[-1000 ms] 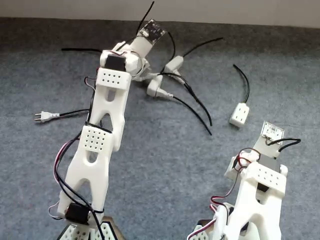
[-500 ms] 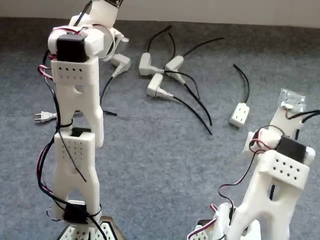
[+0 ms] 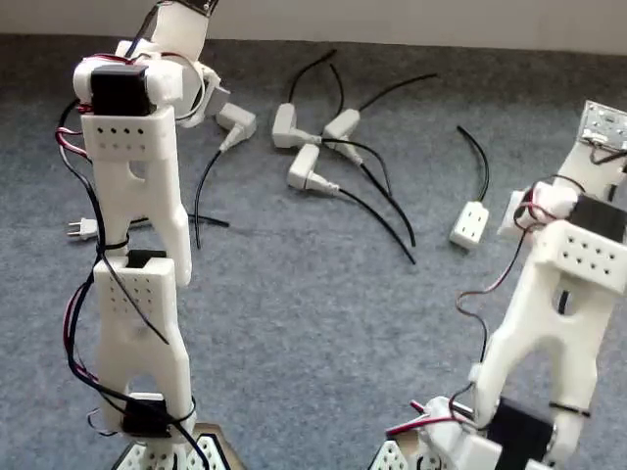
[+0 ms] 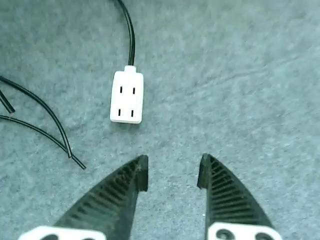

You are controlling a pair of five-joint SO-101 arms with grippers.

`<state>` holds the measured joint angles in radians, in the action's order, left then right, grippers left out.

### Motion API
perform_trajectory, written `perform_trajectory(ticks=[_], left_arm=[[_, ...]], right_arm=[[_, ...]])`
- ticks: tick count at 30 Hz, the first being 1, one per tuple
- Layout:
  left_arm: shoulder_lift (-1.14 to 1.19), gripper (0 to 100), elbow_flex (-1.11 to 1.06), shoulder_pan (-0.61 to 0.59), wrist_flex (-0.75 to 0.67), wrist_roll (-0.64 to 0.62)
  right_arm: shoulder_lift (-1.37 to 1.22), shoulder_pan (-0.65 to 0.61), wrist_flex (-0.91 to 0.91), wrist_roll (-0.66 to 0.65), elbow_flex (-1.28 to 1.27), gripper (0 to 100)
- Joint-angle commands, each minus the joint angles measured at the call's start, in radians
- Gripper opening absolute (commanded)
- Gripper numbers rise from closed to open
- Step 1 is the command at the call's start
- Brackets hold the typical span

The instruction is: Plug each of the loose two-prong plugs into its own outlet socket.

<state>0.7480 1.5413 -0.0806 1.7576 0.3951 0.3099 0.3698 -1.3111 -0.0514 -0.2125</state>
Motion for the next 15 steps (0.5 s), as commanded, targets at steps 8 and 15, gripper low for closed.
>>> perform_trajectory(ticks=[8, 15], left_arm=[[-0.024, 25, -0.116, -0.005, 0.005, -0.008], [-0.024, 25, -0.257, -0.005, 0.003, -0.005]], right_arm=[[-0.582, -0.116, 0.022, 0.101, 0.458, 17.3], [-0.750, -0.127, 0.021, 0.097, 0.619, 17.3]])
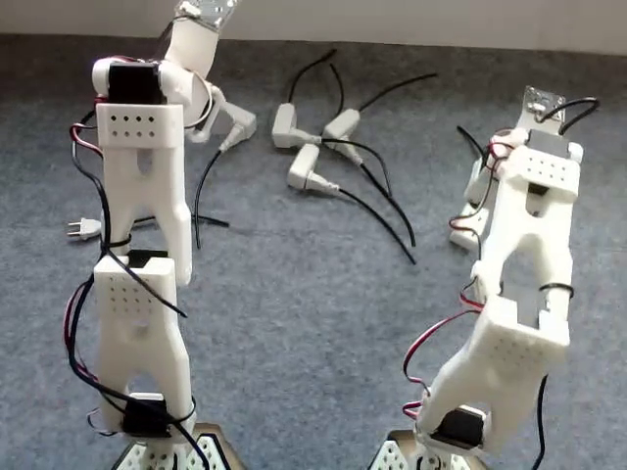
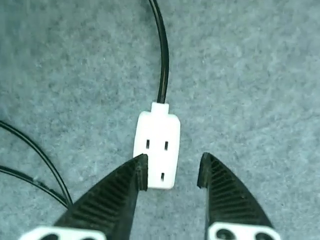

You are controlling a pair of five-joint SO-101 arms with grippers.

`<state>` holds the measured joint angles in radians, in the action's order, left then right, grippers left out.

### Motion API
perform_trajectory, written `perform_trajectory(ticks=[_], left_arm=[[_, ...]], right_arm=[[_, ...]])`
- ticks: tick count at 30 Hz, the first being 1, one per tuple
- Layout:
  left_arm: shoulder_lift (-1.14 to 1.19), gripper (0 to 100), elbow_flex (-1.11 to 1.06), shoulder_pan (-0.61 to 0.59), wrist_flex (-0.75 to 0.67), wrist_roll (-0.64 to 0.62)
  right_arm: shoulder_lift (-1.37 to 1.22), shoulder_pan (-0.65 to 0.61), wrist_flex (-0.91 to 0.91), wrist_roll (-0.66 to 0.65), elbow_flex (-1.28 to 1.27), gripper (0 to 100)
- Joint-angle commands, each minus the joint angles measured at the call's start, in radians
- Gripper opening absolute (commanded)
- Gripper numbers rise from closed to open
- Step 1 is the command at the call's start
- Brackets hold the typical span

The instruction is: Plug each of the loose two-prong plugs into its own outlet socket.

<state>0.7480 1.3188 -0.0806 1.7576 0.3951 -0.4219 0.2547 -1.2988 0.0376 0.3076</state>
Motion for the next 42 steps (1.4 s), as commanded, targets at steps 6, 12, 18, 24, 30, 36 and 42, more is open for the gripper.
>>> perform_trajectory(ticks=[6, 12, 18, 24, 30, 36, 42], left_arm=[[-0.024, 25, -0.068, -0.004, 0.003, -0.008], [-0.025, 25, -0.065, -0.008, 0.003, -0.009], [-0.033, 25, -0.064, -0.008, 0.002, -0.006], [-0.028, 25, -0.064, -0.008, 0.002, -0.006], [-0.025, 25, -0.065, -0.018, 0.002, -0.005], [-0.025, 25, -0.065, -0.018, 0.002, -0.005], [-0.025, 25, -0.068, -0.021, 0.003, -0.005]], right_arm=[[-0.085, -0.019, 0.051, 0.006, 0.108, 17.3], [-0.162, -0.054, 0.093, 0.006, 0.108, 17.3], [-0.165, -0.056, 0.084, 0.011, 0.147, 17.3], [-0.174, -0.050, 0.058, 0.011, 0.171, 17.3], [-0.208, -0.035, 0.050, 0.011, 0.170, 17.3], [-0.277, -0.035, 0.047, 0.011, 0.170, 17.3], [-0.288, -0.027, 0.018, 0.015, 0.179, 12.8]])
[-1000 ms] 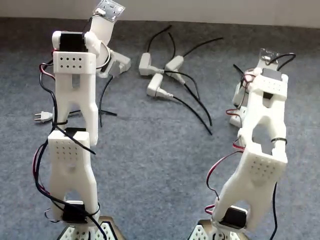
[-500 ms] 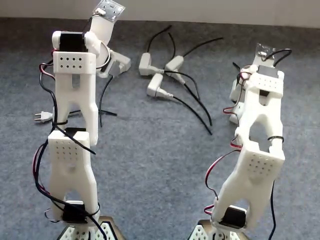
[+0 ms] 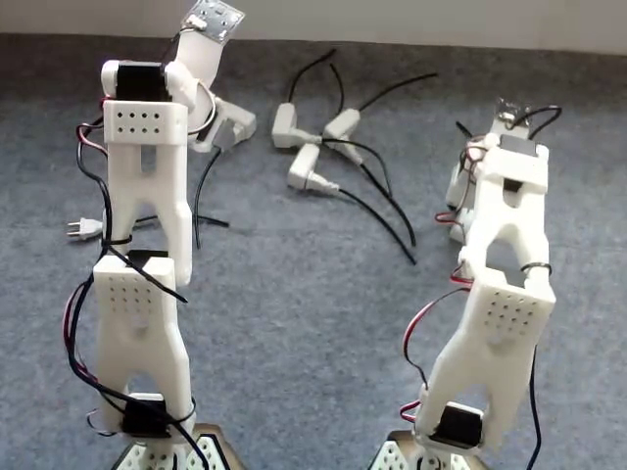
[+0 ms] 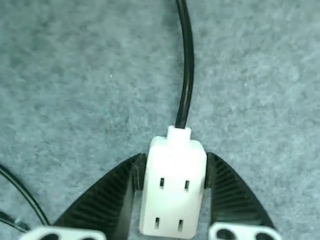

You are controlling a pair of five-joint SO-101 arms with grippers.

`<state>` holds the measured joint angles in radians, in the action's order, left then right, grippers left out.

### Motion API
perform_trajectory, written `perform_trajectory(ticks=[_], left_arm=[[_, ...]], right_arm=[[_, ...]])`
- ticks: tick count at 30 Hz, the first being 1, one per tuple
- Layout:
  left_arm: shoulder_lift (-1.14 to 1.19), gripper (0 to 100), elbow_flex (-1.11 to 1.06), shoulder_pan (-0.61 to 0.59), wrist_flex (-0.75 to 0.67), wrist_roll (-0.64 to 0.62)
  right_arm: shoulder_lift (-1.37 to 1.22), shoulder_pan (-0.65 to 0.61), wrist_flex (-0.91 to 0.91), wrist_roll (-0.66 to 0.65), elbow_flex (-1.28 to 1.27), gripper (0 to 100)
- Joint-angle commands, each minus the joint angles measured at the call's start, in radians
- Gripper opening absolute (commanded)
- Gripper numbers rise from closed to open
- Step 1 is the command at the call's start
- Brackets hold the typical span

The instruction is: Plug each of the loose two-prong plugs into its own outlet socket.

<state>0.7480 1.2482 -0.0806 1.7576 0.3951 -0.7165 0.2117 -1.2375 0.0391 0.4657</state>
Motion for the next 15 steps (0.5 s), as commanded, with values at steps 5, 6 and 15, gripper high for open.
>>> perform_trajectory(ticks=[5, 6, 15], left_arm=[[-0.025, 25, 0.004, -0.044, 0.003, -0.005], [-0.025, 25, 0.004, -0.045, 0.003, -0.005], [-0.025, 25, -0.001, -0.073, 0.009, -0.006]], right_arm=[[0.016, 0.019, -0.117, 0.094, 0.058, 4.8], [0.024, 0.021, -0.150, 0.094, 0.081, 4.8], [0.147, -0.064, -0.530, 0.207, 0.529, 4.8]])
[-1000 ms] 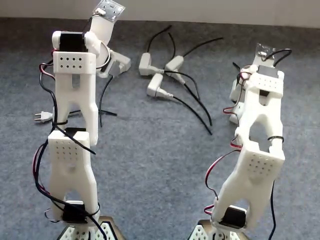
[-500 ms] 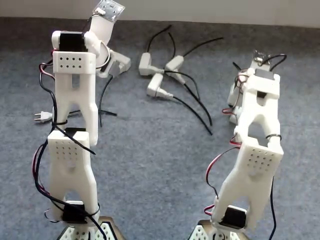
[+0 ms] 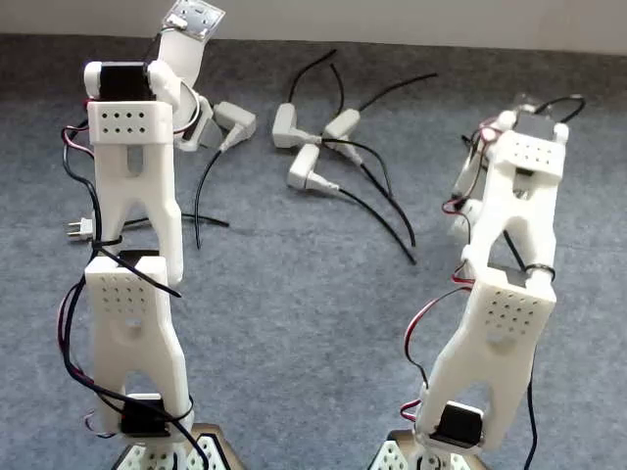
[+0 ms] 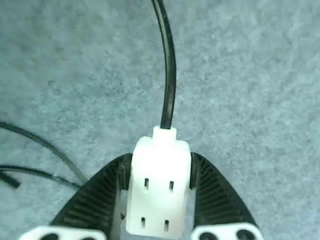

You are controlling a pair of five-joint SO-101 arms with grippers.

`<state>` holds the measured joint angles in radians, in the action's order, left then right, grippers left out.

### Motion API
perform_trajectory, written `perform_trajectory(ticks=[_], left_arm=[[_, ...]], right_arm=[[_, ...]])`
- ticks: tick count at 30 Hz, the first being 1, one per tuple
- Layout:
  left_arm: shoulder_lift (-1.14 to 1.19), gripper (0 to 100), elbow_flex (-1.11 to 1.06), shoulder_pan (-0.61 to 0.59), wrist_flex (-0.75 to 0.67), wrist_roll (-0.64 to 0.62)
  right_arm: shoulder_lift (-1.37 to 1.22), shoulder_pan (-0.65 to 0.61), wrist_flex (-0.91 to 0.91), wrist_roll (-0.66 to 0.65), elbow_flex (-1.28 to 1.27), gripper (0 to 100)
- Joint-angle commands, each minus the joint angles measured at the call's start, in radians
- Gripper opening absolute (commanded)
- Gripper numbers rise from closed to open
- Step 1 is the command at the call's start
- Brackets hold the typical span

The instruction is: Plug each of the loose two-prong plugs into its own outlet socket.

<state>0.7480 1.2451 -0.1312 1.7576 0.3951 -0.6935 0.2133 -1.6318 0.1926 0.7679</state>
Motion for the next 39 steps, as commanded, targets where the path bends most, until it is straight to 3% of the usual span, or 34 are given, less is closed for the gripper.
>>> perform_trajectory(ticks=[1, 8, 18, 26, 30, 36, 39], left_arm=[[-0.025, 25, 0.002, -0.025, 0.009, -0.006], [-0.033, 25, -0.094, -0.088, 0.011, -0.011], [-0.033, 25, -0.117, -0.297, 0.011, -0.008], [-0.027, 25, -0.117, -0.383, 0.009, -0.003], [-0.025, 25, -0.122, -0.400, 0.008, 0.086], [-0.024, 25, -0.124, -0.426, 0.003, 0.095], [-0.024, 25, -0.125, -0.421, 0.003, 0.135]], right_arm=[[0.133, -0.082, -0.134, 0.057, 0.237, 4.8], [0.248, -0.239, -0.134, 0.086, 0.061, 4.8], [0.426, -0.605, -0.134, 0.400, -0.166, 4.8], [0.427, -0.846, -0.076, 0.712, -0.286, 4.8], [0.427, -0.889, 0.039, 0.769, -0.392, 4.9], [0.427, -0.886, 0.260, 0.847, -0.601, 5.1], [0.427, -0.889, 0.326, 0.842, -0.690, 11.5]])
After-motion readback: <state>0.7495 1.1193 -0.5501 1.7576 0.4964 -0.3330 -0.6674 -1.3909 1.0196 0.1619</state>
